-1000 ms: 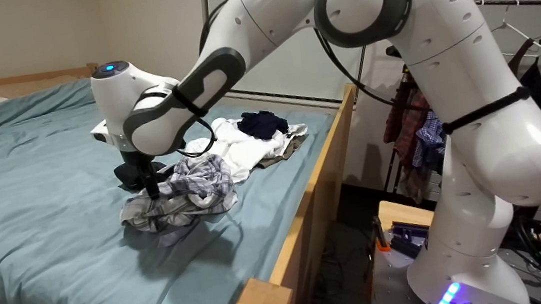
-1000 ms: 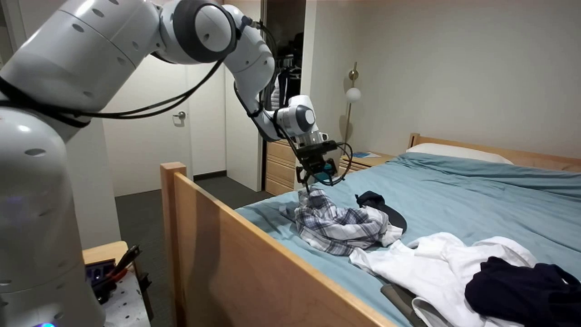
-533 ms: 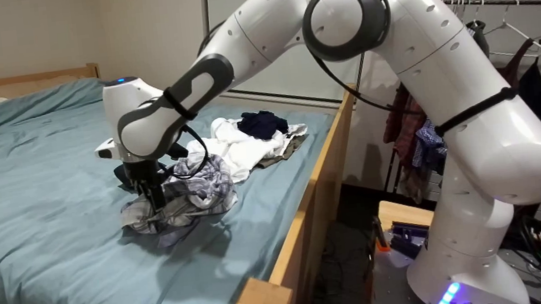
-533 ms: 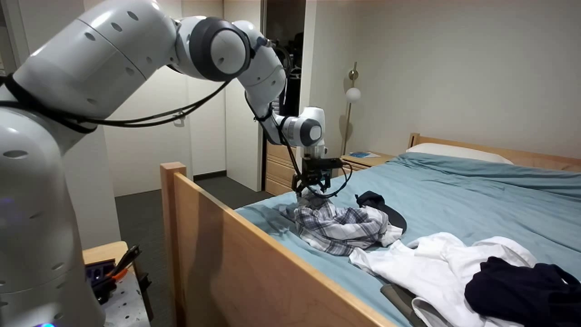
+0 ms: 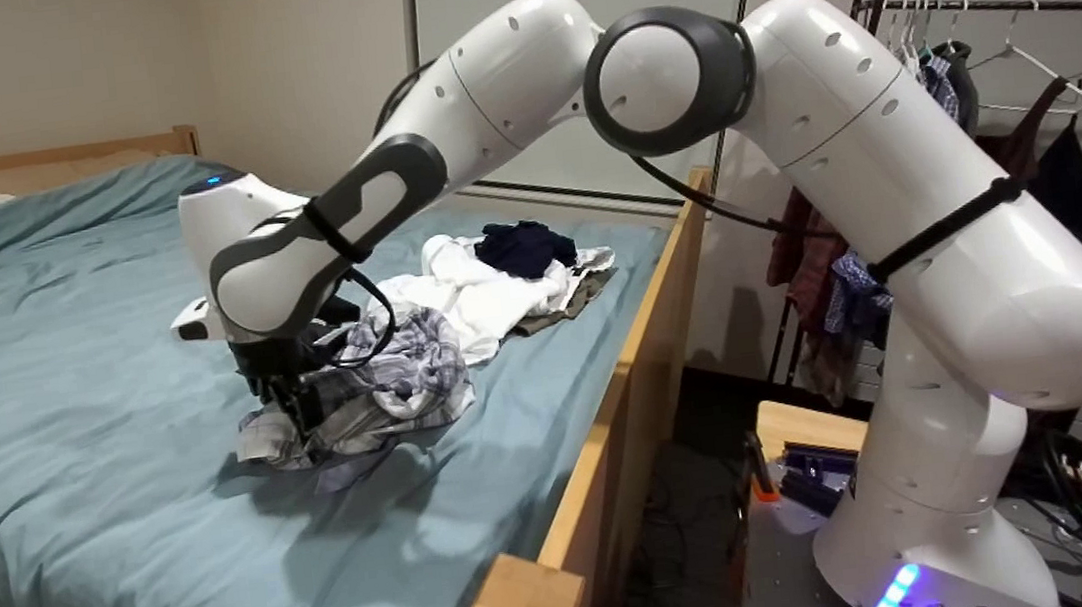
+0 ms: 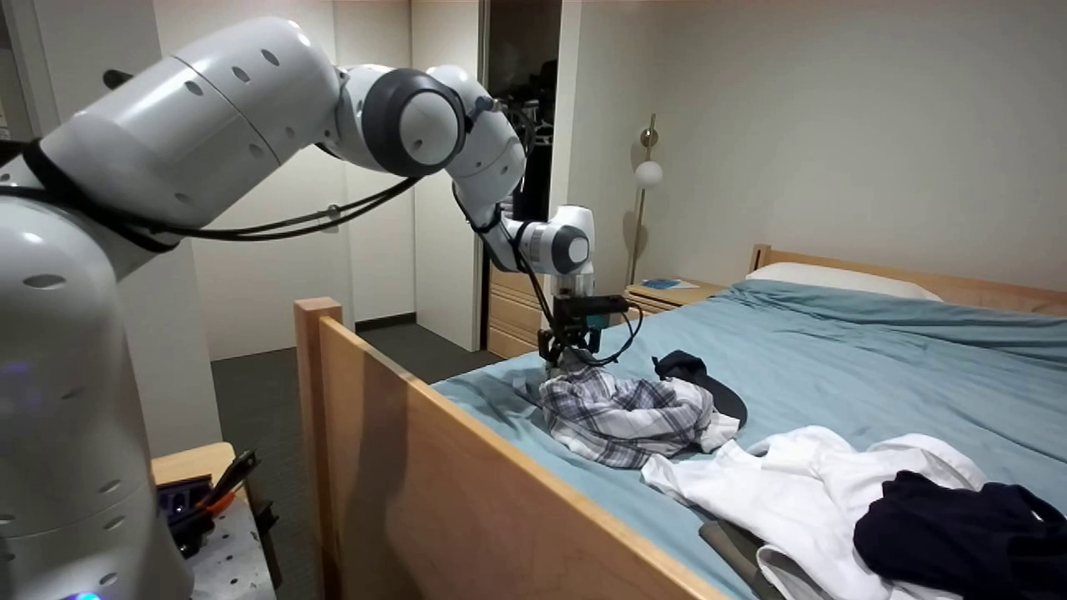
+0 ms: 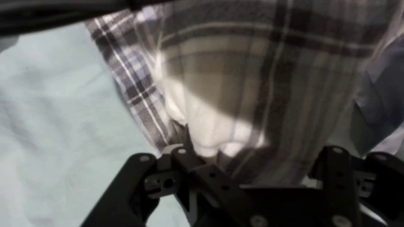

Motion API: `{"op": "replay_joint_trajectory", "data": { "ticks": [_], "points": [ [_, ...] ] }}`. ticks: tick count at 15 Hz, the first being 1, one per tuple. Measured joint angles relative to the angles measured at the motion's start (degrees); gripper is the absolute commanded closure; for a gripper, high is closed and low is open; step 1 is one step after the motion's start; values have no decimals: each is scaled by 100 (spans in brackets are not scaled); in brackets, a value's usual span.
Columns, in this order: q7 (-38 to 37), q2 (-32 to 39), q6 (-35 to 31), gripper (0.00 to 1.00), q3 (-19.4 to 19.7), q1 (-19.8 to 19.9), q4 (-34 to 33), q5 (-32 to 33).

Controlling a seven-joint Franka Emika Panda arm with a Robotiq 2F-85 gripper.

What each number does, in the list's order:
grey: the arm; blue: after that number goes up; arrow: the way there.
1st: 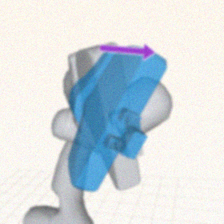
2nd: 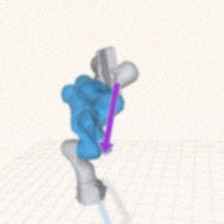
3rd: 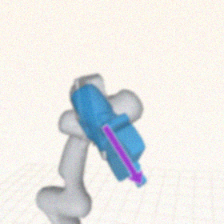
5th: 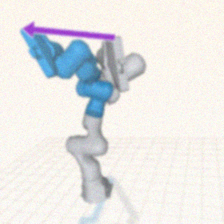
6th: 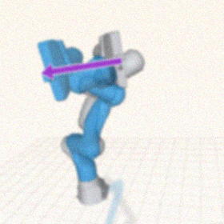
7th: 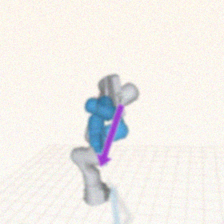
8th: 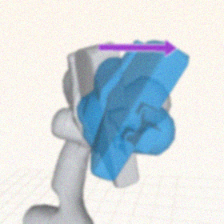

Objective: Move the checkered shirt to the left side of the bed

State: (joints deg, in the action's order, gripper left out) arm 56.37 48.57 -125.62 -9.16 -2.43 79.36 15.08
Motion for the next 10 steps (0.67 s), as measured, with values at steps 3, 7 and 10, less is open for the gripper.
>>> {"op": "replay_joint_trajectory", "data": {
  "ticks": [3,7,10],
  "points": [
    [-36,-93,50,73,-3,-38,-83,-30],
    [-37,-375,50,92,-53,-189,-69,-32],
    [-165,-501,137,59,-17,-349,-60,-32]
  ]
}}
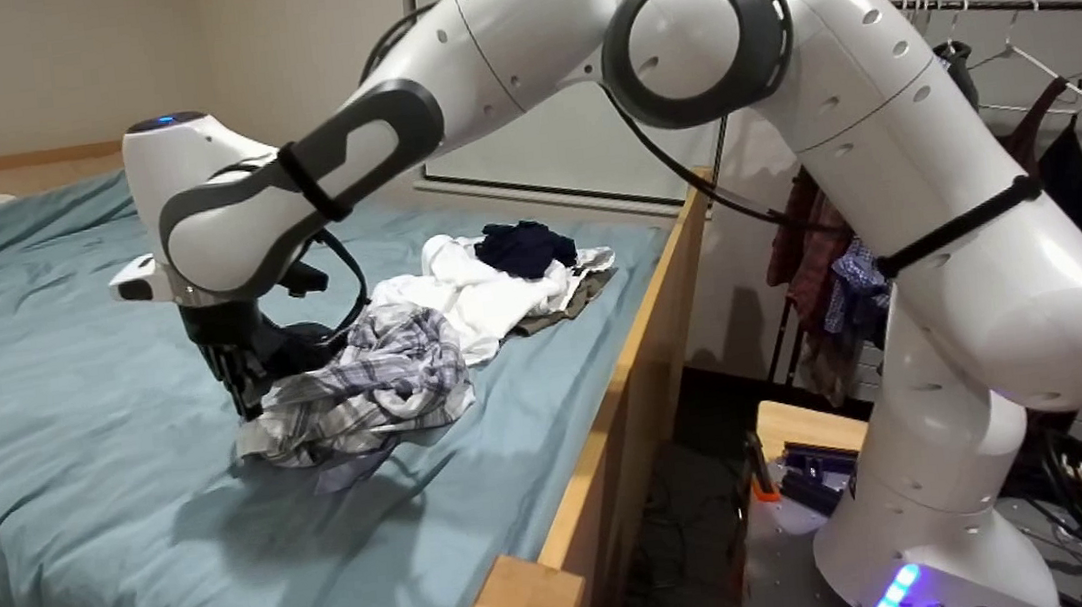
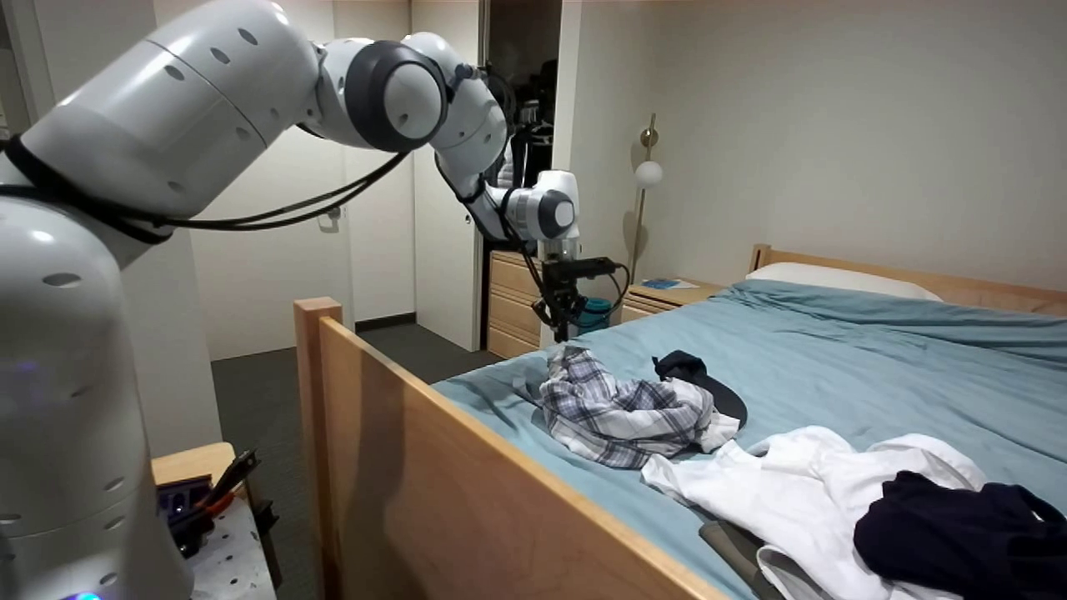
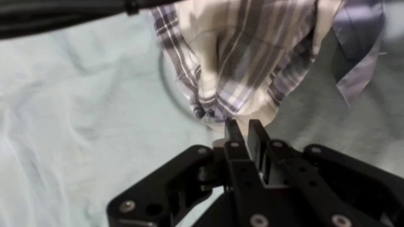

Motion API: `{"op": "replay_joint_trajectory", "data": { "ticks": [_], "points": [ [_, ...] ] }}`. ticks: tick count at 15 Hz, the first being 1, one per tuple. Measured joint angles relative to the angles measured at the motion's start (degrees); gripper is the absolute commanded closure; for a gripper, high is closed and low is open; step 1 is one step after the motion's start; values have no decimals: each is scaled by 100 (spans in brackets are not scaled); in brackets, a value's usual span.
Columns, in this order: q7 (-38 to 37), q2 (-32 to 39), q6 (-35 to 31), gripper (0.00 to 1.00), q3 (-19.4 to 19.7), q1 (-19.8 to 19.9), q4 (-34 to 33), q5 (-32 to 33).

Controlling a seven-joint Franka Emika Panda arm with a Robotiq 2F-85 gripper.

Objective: Move the checkered shirt to the left side of the bed

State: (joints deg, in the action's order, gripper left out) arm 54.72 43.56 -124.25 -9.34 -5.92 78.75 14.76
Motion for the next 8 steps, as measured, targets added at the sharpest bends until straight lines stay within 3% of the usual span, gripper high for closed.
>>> {"op": "replay_joint_trajectory", "data": {
  "ticks": [8],
  "points": [
    [-1672,29,397,11,568,-334,17,56]
  ]
}}
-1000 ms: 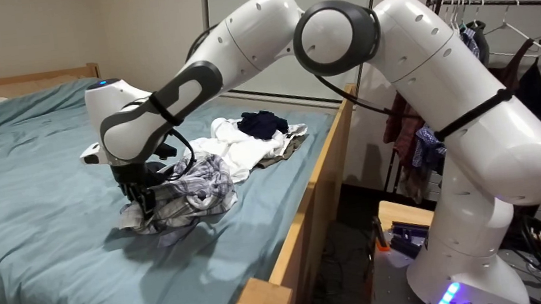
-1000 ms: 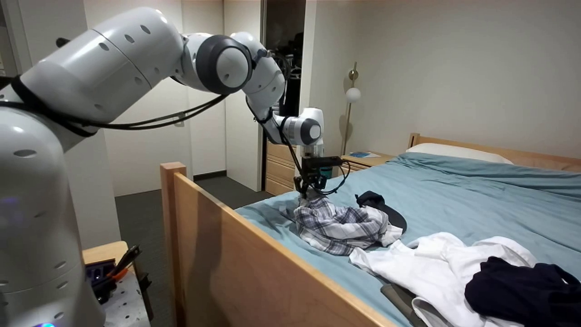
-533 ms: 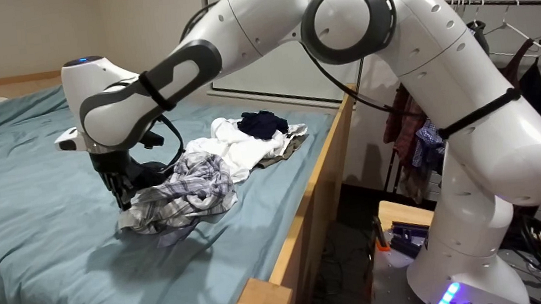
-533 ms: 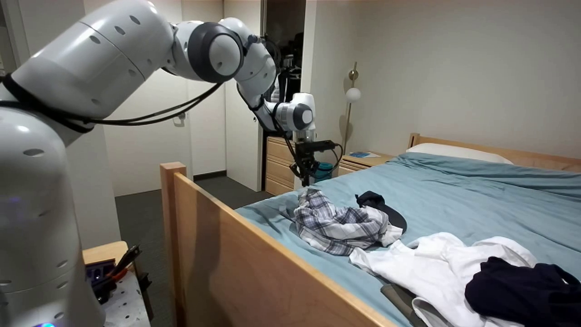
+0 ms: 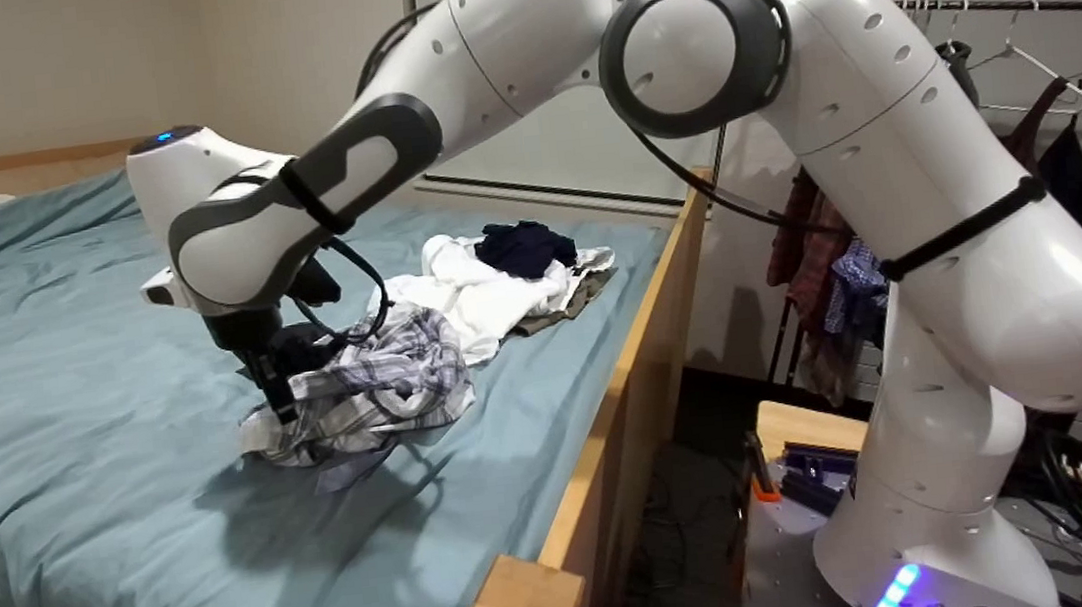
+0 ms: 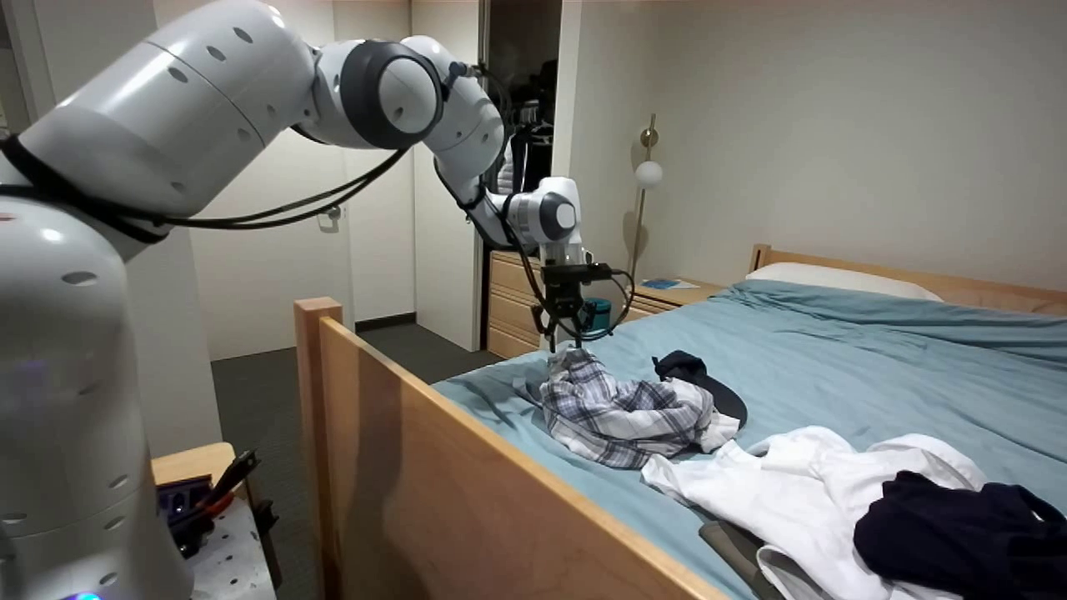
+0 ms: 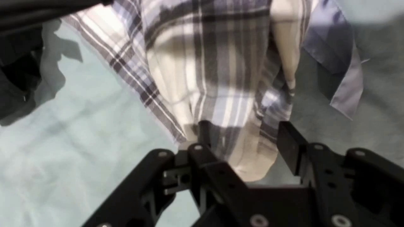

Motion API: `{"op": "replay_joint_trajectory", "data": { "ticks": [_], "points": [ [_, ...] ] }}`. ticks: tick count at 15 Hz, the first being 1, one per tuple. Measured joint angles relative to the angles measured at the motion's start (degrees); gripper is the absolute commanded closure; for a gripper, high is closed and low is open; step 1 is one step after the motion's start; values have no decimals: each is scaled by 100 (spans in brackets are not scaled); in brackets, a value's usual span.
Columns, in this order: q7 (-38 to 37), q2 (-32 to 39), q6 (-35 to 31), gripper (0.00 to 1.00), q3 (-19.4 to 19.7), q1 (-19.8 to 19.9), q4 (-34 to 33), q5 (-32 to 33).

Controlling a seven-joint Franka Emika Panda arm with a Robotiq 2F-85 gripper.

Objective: Move the checkered shirt to the left side of the bed

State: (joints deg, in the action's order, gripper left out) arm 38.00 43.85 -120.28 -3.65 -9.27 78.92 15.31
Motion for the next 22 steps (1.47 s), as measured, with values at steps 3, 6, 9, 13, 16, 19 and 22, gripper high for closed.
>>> {"op": "replay_joint_trajectory", "data": {
  "ticks": [3,6,9,13,16,19,22],
  "points": [
    [-166,130,23,44,56,43,-17,1],
    [-166,291,23,59,56,74,-65,1],
    [-166,358,23,78,51,75,-80,1],
    [-166,360,13,100,12,76,-80,1],
    [-143,360,-15,100,-36,76,-80,3],
    [-58,360,-15,98,-87,76,-80,4],
    [395,360,-10,98,-240,77,-80,4]
  ]
}}
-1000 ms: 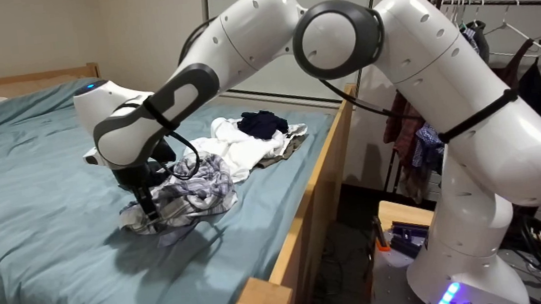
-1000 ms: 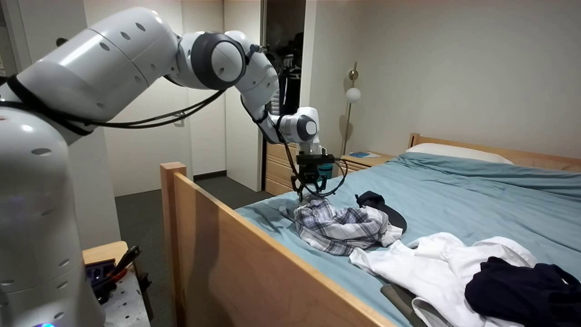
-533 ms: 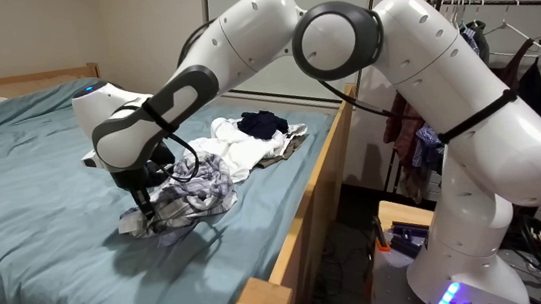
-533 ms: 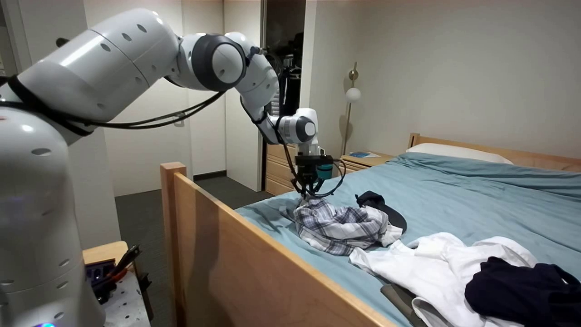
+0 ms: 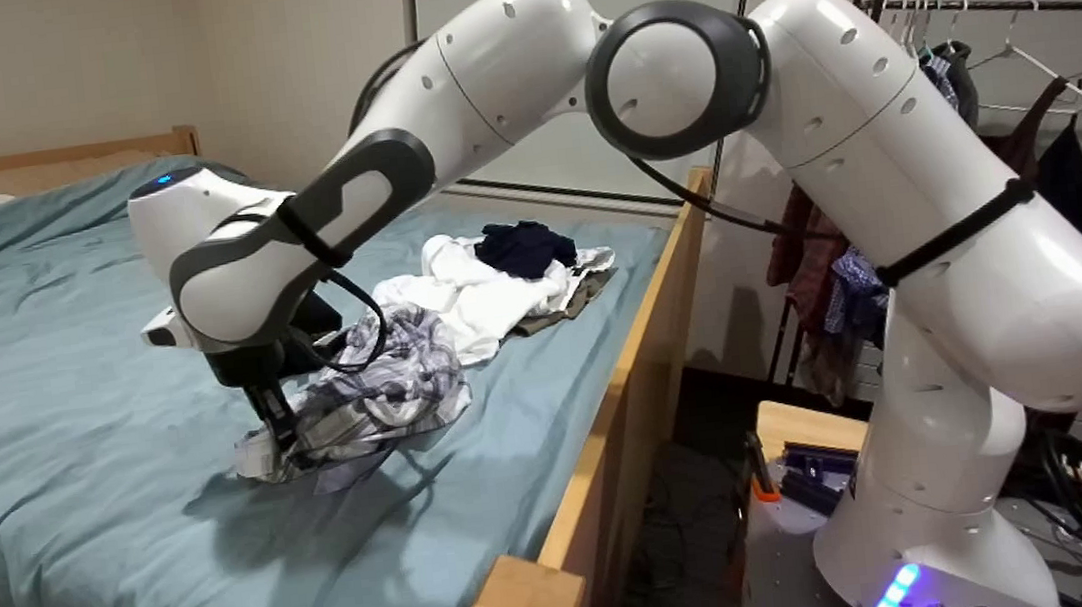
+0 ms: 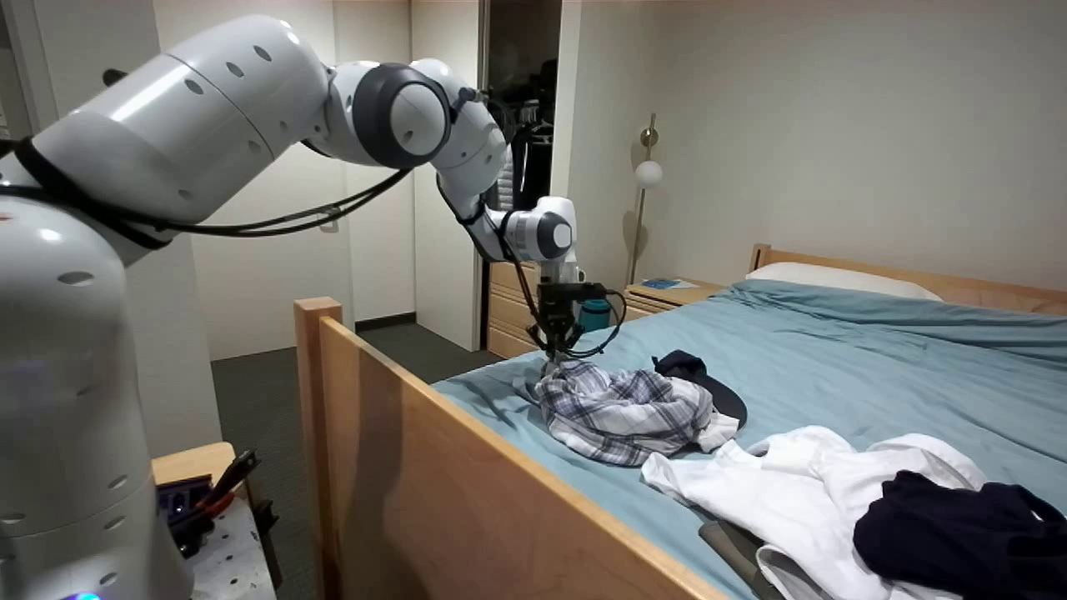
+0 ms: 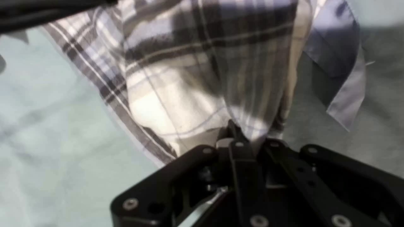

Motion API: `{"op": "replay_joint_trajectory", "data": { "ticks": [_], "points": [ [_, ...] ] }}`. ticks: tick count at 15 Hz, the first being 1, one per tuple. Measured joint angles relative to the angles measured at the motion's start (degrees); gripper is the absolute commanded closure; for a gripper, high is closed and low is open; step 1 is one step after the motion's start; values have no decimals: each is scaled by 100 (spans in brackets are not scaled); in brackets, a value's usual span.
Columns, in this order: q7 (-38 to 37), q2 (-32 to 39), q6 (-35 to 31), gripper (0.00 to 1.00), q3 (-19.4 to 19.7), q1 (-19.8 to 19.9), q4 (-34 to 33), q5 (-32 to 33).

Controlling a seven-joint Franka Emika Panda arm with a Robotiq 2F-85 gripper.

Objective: Move the checkered shirt to the left side of the bed

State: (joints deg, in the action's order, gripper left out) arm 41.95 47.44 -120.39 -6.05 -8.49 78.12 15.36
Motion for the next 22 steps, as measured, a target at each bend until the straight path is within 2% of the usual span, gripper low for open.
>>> {"op": "replay_joint_trajectory", "data": {
  "ticks": [4,9,13,16,17,19,22],
  "points": [
    [794,-134,74,98,-294,-112,42,116],
    [1349,-877,107,98,-506,-553,535,564],
    [1862,-1419,107,98,-634,-857,943,903],
    [2093,-1478,123,98,-615,-942,961,1011],
    [2092,-1456,190,68,-554,-941,944,1011],
    [2085,-1367,384,63,-396,-903,872,1009],
    [2042,-1156,565,43,-154,-841,662,1009]
  ]
}}
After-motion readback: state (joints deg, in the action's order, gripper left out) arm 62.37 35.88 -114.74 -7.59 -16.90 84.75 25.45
